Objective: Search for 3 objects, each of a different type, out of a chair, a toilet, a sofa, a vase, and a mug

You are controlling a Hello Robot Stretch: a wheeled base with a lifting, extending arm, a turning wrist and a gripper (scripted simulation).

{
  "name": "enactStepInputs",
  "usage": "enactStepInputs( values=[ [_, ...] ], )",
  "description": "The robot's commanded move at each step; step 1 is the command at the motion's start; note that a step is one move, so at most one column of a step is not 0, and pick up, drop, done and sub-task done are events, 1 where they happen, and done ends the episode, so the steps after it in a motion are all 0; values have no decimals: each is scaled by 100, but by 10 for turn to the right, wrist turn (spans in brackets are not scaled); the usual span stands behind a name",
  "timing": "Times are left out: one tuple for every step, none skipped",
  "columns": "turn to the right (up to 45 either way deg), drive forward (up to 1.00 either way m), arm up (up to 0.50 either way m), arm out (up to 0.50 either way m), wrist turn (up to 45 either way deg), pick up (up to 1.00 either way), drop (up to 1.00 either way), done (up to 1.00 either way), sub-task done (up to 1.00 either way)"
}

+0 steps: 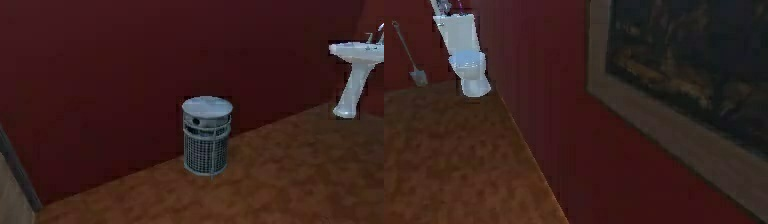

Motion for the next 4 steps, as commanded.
enactStepInputs(
  values=[
    [-300,0,0,0,0,0,0,0,0],
    [0,20,0,0,0,0,0,0,0],
    [450,0,0,0,0,0,0,0,0],
    [420,0,0,0,0,0,0,0,0]
  ],
)
